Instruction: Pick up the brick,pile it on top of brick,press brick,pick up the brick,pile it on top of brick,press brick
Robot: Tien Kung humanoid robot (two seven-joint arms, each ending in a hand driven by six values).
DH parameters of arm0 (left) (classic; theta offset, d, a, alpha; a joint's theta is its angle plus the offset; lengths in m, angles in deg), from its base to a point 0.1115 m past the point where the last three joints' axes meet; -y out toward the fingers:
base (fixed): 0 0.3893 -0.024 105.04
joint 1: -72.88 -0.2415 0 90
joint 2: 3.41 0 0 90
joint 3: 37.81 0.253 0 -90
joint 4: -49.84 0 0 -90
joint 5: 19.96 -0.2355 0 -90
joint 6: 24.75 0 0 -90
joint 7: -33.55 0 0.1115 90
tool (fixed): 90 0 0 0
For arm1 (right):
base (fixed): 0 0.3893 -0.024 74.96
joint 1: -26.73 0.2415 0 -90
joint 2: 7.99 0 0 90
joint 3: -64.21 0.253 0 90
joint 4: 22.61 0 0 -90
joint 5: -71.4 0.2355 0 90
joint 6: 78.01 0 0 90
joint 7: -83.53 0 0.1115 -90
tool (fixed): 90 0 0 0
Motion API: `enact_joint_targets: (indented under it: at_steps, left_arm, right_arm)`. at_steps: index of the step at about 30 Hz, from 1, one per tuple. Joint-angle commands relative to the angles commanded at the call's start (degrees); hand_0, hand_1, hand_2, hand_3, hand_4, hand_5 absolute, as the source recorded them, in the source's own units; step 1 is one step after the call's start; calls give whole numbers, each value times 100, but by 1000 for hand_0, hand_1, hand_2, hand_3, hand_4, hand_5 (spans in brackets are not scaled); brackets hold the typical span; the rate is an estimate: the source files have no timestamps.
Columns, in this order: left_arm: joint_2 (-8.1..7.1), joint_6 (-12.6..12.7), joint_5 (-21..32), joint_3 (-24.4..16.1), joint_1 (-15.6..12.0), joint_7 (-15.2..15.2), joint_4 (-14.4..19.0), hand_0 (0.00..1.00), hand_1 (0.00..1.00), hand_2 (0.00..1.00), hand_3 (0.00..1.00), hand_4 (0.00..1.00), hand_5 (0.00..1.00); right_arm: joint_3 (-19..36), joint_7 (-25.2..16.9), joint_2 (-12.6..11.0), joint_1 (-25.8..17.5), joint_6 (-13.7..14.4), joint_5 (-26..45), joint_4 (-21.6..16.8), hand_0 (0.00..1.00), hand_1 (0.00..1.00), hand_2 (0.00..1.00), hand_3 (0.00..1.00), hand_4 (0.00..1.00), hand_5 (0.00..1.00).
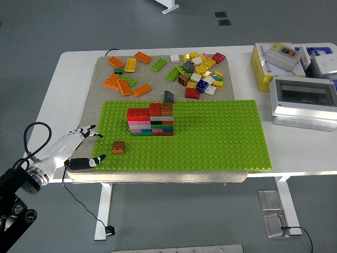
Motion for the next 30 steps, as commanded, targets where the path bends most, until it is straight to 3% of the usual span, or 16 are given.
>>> enact_joint_targets:
  at_steps: [5,6,11,12,15,22,30]
  left_arm:
    - [-43,-10,18,-53,-44,17,91,998,998,998,768,744,406]
    - [-54,-13,27,-50,-42,17,96,998,998,998,768,745,408]
    - [-93,-39,82,109,110,20,42,998,998,998,768,745,408]
    - [-80,-43,84,135,160,19,27,998,998,998,768,743,407]
    - [-28,-46,82,175,286,15,2,998,998,998,768,743,407]
    - [94,-68,63,225,483,19,-65,998,998,998,768,743,407]
    - [122,-99,105,353,539,19,-183,998,998,998,767,744,409]
  right_arm:
    - [-108,387,-9,-68,-171,378,0,736,757,833,781,424,886]
    - [-164,420,-14,-72,-191,438,0,757,831,891,889,467,969]
    - [-706,809,-52,-121,-367,1081,0,757,831,891,889,467,969]
    - [-778,831,-59,-127,-385,1221,0,805,892,942,982,573,998]
    - [-766,838,-67,-119,-384,1450,0,805,892,942,982,573,998]
    - [-154,769,-78,-45,-266,921,0,782,854,914,948,575,998]
    - [3,640,-109,-29,-205,714,0,760,825,879,901,568,998]
